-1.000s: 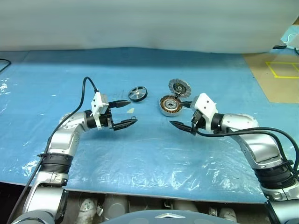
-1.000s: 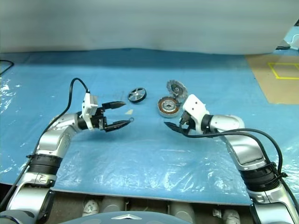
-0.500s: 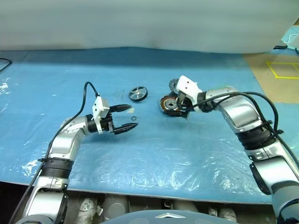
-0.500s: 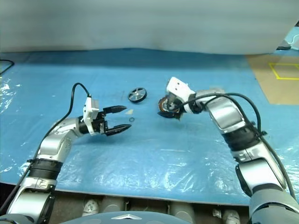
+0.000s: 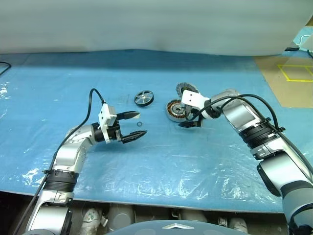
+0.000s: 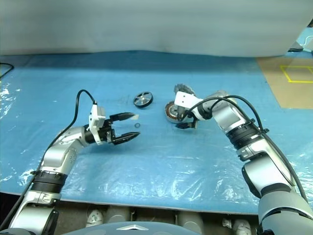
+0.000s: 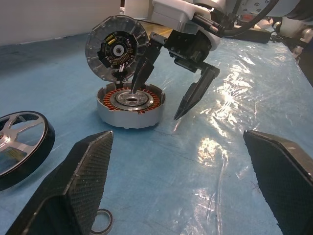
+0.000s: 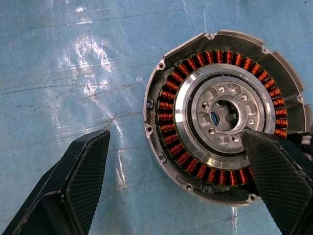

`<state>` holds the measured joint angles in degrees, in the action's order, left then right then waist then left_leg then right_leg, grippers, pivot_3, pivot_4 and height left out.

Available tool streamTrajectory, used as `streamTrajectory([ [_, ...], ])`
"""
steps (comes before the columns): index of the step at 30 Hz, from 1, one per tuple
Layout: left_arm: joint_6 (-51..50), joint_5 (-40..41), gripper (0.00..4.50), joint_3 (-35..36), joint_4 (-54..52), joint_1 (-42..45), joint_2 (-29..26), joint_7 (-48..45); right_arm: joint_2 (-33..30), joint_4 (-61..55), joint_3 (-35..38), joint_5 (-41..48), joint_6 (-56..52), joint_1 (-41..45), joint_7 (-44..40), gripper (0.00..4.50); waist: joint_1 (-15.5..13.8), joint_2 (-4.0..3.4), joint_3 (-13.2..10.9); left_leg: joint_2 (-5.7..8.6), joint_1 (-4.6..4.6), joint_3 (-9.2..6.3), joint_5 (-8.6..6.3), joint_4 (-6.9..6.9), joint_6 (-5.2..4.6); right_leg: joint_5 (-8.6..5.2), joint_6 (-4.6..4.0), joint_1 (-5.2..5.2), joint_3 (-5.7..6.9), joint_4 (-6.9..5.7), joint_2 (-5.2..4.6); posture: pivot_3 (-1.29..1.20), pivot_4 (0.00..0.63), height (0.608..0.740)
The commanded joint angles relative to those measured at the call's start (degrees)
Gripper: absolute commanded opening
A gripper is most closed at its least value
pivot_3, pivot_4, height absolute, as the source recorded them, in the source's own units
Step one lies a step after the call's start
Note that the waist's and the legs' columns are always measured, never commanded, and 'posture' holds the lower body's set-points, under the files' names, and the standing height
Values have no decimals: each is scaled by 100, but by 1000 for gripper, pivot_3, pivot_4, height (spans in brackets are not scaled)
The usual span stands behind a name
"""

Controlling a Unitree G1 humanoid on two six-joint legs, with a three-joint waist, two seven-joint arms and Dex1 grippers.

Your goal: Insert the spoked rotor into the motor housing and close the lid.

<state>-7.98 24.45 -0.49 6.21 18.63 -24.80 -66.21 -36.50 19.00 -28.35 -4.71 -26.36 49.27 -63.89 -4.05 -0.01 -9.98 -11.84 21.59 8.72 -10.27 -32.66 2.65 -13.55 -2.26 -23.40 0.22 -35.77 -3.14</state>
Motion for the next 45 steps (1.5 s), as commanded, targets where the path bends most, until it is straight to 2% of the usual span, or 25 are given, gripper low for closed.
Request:
streamTrajectory([
  [1,39,94,4480,35,-136,52,-15,-26,84,-92,95,-94,89,149,-89,4500,1,0,0,0,0,0,0,-2,0,0,0,0,-1,-1,0,0,150,740],
  [14,11,95,4480,8,-64,197,27,-65,295,-181,230,-114,181,220,-376,4500,3,0,0,-2,4,0,0,-1,-1,0,-2,-3,1,-2,2,0,150,740],
  [29,-22,88,4480,-9,-158,131,38,-27,386,292,84,-456,596,75,-349,4500,6,0,0,-3,4,0,0,-2,-1,0,-2,-4,1,-3,2,0,150,740],
  [33,-122,182,4500,25,-156,160,82,-5,381,211,62,-421,687,-20,-581,3632,5,0,0,-2,4,0,0,-2,-1,0,-2,-3,1,-3,1,0,150,740],
  [37,-79,126,4500,-22,-131,203,110,-9,366,229,-26,-548,991,-101,-634,2189,8,3,2,-3,3,0,0,-2,-2,0,-3,-3,1,-3,2,0,150,740],
  [38,-49,92,4500,-53,-132,201,112,-17,327,187,-49,-572,1138,-142,-690,1958,8,5,3,-3,0,0,0,-2,-2,0,-3,-1,1,-4,2,0,150,740],
  [45,-25,112,4500,-74,-164,177,109,-18,162,-164,-91,-698,1821,-272,-986,1946,8,5,3,-4,-8,0,-1,-3,-2,-1,-3,6,-1,-4,2,0,150,740],
])
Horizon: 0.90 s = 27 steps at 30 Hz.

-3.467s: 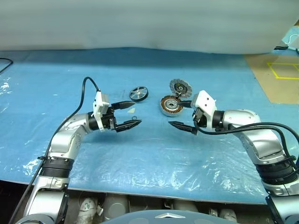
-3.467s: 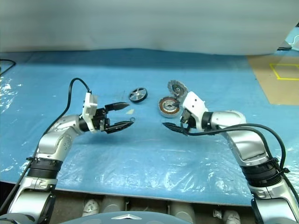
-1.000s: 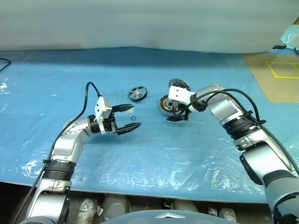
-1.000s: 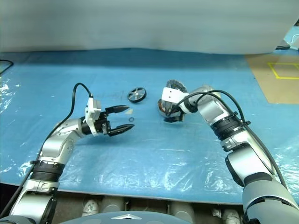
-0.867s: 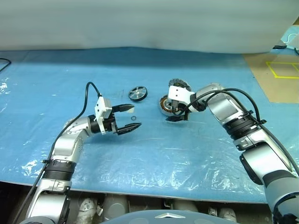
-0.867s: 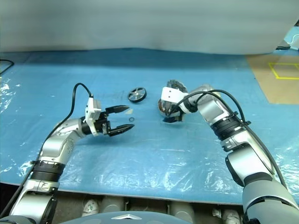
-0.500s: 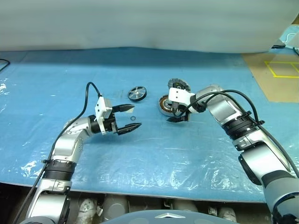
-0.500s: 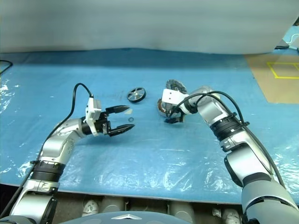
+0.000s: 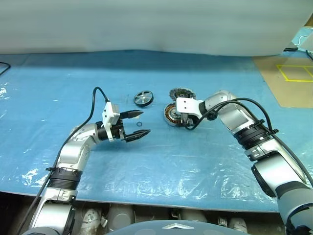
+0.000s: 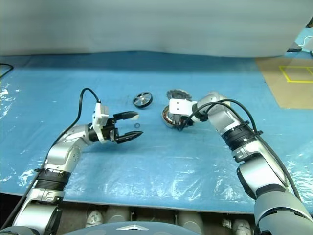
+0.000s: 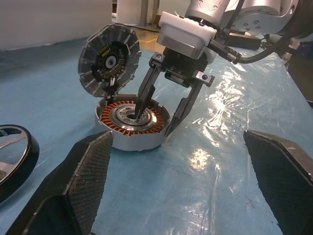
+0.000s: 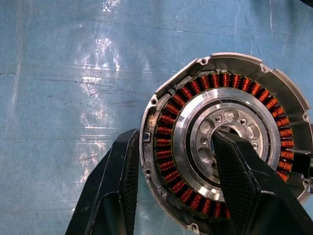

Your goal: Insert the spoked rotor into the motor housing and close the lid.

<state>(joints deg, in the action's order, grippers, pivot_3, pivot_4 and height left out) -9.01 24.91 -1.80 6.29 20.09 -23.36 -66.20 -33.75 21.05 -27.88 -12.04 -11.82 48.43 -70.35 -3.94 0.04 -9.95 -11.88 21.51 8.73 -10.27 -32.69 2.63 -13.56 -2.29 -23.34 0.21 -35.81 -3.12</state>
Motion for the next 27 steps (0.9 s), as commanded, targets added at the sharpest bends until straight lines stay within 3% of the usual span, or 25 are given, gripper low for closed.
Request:
streamTrajectory([
  [1,68,76,4500,64,-184,24,-49,-21,-158,-531,-126,84,403,-235,-466,1946,-5,0,0,0,1,0,0,2,0,0,0,0,0,1,0,0,150,740],
  [7,3,99,4500,71,-231,-15,-125,-46,-51,-1113,-36,310,324,-395,-794,1946,5,0,0,-1,3,0,0,6,-8,-1,-1,-5,1,2,3,0,150,740],
  [17,-66,136,4500,42,-333,-70,-195,-56,-28,-1038,31,213,406,-385,-852,1946,1,0,0,-1,3,0,-2,3,-7,-1,-2,-4,0,2,0,0,150,740],
  [22,-35,122,4500,44,-256,-34,-188,-86,-107,-1516,229,611,62,-507,-1120,3427,-2,0,0,0,7,0,-2,5,-8,-1,-2,-6,1,5,0,0,150,740],
  [27,-28,104,4500,31,-213,3,-191,-127,-272,-2286,629,1317,-696,-473,-1383,3427,-3,-1,-1,-1,6,0,-3,5,-10,-1,-2,-7,1,3,1,0,150,740],
])
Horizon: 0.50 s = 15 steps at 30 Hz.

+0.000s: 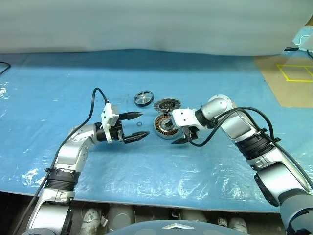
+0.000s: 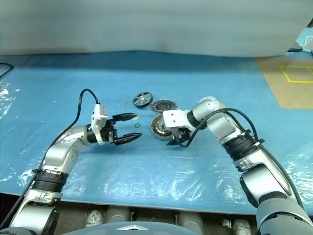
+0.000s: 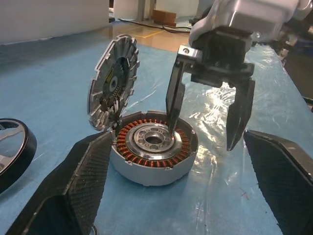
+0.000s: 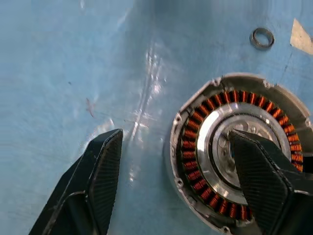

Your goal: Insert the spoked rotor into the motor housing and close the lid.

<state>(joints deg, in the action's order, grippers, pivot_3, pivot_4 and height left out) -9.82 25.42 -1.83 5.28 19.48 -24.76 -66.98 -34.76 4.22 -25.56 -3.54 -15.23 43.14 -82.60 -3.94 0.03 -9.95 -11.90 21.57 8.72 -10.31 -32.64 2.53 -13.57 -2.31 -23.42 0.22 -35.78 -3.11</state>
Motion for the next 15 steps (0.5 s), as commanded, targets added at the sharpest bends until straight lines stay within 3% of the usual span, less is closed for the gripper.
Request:
streamTrajectory([
  [1,53,50,4500,34,-106,64,-57,-58,-239,-754,480,578,-457,29,-175,3427,-8,0,0,0,-1,0,0,0,0,0,0,1,0,0,0,0,150,740],
  [7,-231,235,4500,163,-253,11,-129,5,-516,-1614,1418,1450,-1603,-552,328,3427,-30,0,0,1,0,0,0,2,0,0,0,2,0,4,-1,0,150,740],
  [12,-210,209,4500,397,-165,-153,-380,48,-357,-2499,2779,2418,-3062,-1470,1397,3427,-56,0,0,3,0,0,2,10,4,0,0,1,-1,10,-1,0,150,740],
  [15,-213,193,4500,490,-89,-254,-518,96,-253,-3073,3211,2552,-3352,-2078,2097,3427,-55,0,0,4,-10,2,2,25,6,-1,0,0,-6,16,2,0,150,740],
])
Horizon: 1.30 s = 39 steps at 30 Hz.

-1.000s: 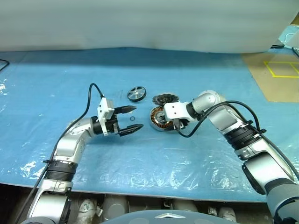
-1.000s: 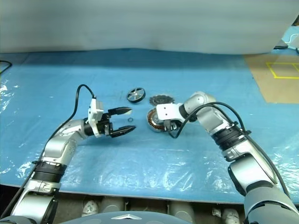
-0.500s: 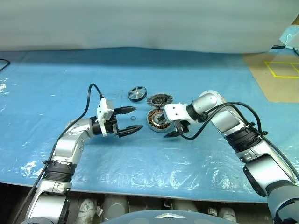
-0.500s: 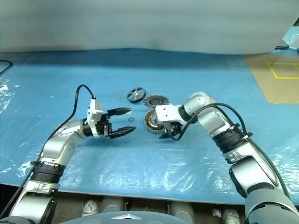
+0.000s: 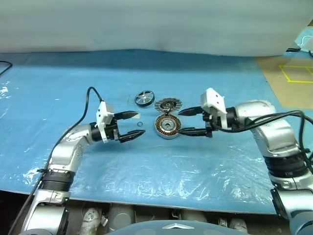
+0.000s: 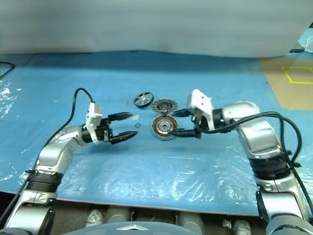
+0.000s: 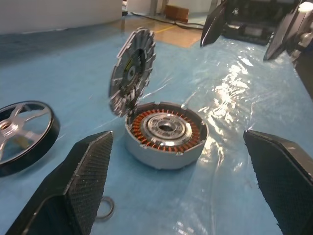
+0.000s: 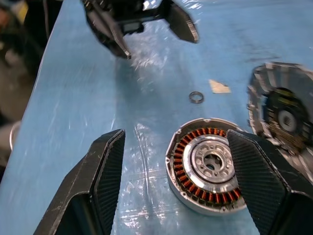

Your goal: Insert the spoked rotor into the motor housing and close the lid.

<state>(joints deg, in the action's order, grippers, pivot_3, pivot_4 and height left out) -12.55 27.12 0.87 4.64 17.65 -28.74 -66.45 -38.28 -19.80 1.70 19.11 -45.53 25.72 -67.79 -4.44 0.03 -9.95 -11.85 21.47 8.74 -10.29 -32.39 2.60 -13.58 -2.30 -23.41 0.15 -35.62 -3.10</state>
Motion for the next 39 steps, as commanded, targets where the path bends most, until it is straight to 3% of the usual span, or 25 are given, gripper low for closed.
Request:
streamTrajectory([
  [1,58,25,4500,233,-15,-85,-139,65,133,-806,557,346,-404,-465,798,3427,-5,0,0,0,0,0,0,3,1,-1,0,0,1,2,0,0,150,740],
  [9,878,-599,4500,-58,1054,313,361,391,222,-1090,274,-314,188,-1467,2180,3427,-51,-1,0,4,-6,-1,1,5,4,0,5,11,-4,13,-9,0,150,740],
  [16,1135,-791,4500,-275,1713,506,518,89,662,-1355,561,199,544,-2234,2459,3427,-84,-1,0,7,-6,-1,2,25,6,-3,8,4,-3,22,-2,0,150,740],
  [26,1787,-1242,4500,-461,2751,978,639,-75,365,-1539,370,651,304,-1928,2462,3427,-108,-1,1,7,-17,-2,1,22,5,-2,13,21,-5,25,-19,0,150,740],
  [31,2486,-1591,4500,-431,3253,1120,932,477,275,-1432,374,667,286,-1797,2542,3427,-110,-1,0,9,-12,-5,2,24,6,-2,15,20,-1,28,-15,0,150,740],
  [39,2641,-1798,4500,-496,3186,875,1251,1096,120,-1429,409,717,243,-1832,2622,3427,-110,-1,1,10,-13,-8,2,21,6,1,19,21,1,25,-14,0,150,740],
])
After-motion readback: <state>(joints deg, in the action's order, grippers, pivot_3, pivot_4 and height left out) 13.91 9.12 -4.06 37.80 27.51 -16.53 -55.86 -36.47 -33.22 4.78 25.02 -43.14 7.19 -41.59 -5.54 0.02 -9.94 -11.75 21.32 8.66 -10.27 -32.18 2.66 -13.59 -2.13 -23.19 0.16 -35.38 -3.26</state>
